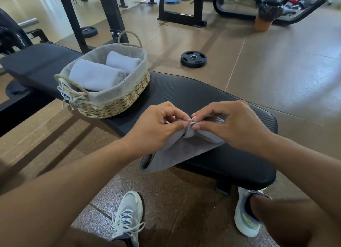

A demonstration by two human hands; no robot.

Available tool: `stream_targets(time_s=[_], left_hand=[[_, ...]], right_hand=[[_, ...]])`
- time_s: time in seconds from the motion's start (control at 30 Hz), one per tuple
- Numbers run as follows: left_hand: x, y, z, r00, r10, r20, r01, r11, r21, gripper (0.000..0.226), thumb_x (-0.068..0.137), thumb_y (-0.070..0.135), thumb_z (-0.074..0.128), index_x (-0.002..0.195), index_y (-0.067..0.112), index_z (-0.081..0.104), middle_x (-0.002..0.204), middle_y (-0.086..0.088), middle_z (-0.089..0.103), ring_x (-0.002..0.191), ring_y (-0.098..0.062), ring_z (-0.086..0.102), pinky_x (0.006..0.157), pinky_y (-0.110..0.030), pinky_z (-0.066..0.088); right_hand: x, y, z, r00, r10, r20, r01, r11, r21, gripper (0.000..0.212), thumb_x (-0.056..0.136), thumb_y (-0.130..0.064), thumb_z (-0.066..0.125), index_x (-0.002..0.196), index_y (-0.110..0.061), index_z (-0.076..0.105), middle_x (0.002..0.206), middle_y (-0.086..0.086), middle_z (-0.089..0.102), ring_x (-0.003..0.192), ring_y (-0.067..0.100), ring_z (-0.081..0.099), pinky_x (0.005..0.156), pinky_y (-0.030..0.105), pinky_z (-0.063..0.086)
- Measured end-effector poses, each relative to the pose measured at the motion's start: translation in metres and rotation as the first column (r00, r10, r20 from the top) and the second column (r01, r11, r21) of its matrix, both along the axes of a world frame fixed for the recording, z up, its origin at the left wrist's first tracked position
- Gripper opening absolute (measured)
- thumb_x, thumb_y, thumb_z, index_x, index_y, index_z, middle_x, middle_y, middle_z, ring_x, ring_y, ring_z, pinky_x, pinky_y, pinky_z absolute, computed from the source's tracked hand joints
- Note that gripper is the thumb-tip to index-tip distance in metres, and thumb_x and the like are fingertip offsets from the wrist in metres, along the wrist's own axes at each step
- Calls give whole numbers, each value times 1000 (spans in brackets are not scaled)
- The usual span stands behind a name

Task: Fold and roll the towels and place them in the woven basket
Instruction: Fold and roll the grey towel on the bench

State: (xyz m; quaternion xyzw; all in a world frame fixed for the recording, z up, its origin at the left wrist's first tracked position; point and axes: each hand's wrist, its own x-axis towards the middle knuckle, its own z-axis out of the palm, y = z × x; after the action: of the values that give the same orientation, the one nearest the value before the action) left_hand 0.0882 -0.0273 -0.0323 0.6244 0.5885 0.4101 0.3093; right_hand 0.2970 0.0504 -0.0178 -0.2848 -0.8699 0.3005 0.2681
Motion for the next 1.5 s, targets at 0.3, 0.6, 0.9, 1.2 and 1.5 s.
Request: stream_targets(time_s=[0.3,0.6,0.9,1.2,1.5], left_hand=[[1,-1,0,1000,-15,10,15,1000,-3,6,87,18,77,93,18,79,94,2,69,85,-20,67,84,-39,55],[-1,0,0,996,-90,31,89,996,2,11,85,18,79,95,16,81,95,-7,70,91,-24,68,90,-48,53],[-1,5,3,987,-130,-95,123,989,-81,22,89,25,74,111,28,77,89,2,64,77,-22,61,80,-36,51],[4,7,0,989,19,-146,-25,999,-41,5,89,22,75,87,26,77,85,5,62,63,-1,53,65,-12,39],[4,3,3,994,55,-91,-55,998,5,20,90,19,74,81,37,71,86,5,65,68,-2,57,66,-13,41]], right_hand=[[-1,1,2,1000,-6,19,6,1000,-20,14,79,-37,80,90,-27,81,90,-14,77,90,5,72,84,34,59],[0,0,-3,996,-19,92,20,1000,-7,12,79,-39,81,89,-32,79,84,-17,74,85,3,70,78,36,57],[-1,-1,1,988,128,91,-136,987,84,8,83,-33,77,87,-26,78,92,-11,67,84,12,66,73,39,56],[-3,-9,1,995,8,103,-19,994,108,15,80,-47,74,82,-33,74,103,-19,62,99,5,60,85,31,51],[-4,-9,1,993,-109,34,108,994,29,13,81,-34,83,84,-28,72,100,-15,70,97,2,66,84,20,51]])
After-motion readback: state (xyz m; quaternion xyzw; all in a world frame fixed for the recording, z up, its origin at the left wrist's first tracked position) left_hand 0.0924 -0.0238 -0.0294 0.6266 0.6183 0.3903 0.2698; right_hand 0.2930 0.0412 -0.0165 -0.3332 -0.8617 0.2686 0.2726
